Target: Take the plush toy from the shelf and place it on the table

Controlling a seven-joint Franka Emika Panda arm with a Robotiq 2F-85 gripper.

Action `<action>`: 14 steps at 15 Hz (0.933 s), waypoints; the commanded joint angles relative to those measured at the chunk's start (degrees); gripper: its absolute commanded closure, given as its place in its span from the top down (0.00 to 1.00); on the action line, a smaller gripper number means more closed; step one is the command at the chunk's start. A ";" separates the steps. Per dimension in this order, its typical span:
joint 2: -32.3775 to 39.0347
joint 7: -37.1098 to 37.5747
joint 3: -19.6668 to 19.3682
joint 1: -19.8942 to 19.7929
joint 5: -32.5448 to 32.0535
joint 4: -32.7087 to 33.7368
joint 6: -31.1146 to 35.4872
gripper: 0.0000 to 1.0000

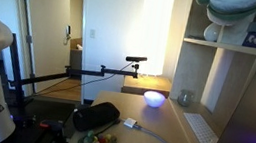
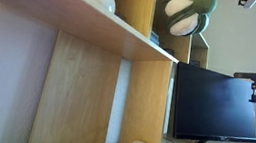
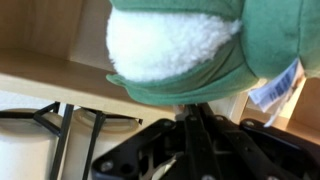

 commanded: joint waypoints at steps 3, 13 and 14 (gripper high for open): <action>-2.53 -2.74 0.86 -1.02 1.06 -5.24 0.85 0.02; -7.26 -8.50 -8.59 12.36 -1.39 -17.70 -9.98 0.01; -7.42 -9.31 -9.87 13.71 -0.81 -18.06 -10.86 0.01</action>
